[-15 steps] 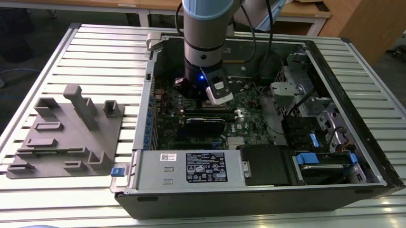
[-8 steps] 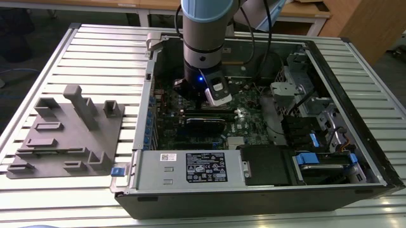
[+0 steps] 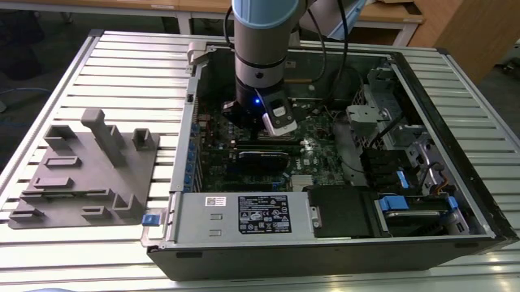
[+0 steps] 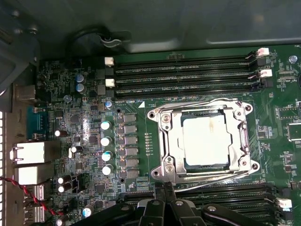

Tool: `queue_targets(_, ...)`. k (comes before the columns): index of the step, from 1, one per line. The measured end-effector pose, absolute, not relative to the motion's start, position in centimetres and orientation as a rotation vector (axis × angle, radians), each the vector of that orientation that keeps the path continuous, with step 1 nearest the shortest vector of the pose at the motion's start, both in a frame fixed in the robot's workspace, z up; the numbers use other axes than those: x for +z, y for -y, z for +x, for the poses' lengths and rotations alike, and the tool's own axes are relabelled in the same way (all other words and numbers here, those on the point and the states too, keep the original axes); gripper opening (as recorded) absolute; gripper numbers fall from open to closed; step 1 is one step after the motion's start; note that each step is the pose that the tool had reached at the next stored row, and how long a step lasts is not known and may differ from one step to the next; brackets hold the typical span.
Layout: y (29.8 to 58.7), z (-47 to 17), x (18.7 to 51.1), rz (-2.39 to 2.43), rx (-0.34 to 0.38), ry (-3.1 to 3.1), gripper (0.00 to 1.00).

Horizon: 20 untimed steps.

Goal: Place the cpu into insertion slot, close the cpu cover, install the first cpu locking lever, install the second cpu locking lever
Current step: 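Install the second cpu locking lever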

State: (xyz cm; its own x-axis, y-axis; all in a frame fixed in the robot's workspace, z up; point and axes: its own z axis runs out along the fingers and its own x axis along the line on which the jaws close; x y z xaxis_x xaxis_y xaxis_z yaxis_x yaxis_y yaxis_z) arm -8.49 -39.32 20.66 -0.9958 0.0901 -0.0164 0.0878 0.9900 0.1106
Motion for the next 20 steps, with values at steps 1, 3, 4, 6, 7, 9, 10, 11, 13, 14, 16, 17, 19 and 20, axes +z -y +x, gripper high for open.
queue_targets(1, 39.32, -8.49, 20.58, 0.139, 0.172, -3.112, 0.11)
queue_targets(3, 39.33, -8.50, 20.45, 0.139, 0.173, -3.112, 0.11)
queue_targets(4, 39.33, -8.50, 20.41, 0.139, 0.174, -3.112, 0.11)
queue_targets(6, 39.33, -8.50, 20.39, 0.139, 0.174, -3.112, 0.11)
queue_targets(7, 39.32, -8.50, 20.38, 0.139, 0.174, -3.112, 0.11)
queue_targets(9, 39.32, -8.51, 20.37, 0.139, 0.174, -3.112, 0.11)
queue_targets(10, 39.32, -8.51, 20.36, 0.139, 0.174, -3.112, 0.11)
queue_targets(11, 39.32, -8.51, 20.28, 0.139, 0.175, -3.112, 0.11)
queue_targets(13, 39.32, -8.53, 20.20, 0.139, 0.174, -3.112, 0.11)
queue_targets(14, 39.32, -8.53, 20.20, 0.139, 0.174, -3.112, 0.11)
queue_targets(16, 39.32, -8.53, 20.20, 0.139, 0.174, -3.112, 0.11)
queue_targets(17, 39.32, -8.54, 20.20, 0.139, 0.174, -3.112, 0.11)
queue_targets(19, 39.27, -8.59, 20.17, 0.139, 0.175, -3.112, 0.11)
queue_targets(20, 39.28, -8.61, 20.17, 0.139, 0.178, -3.112, 0.11)
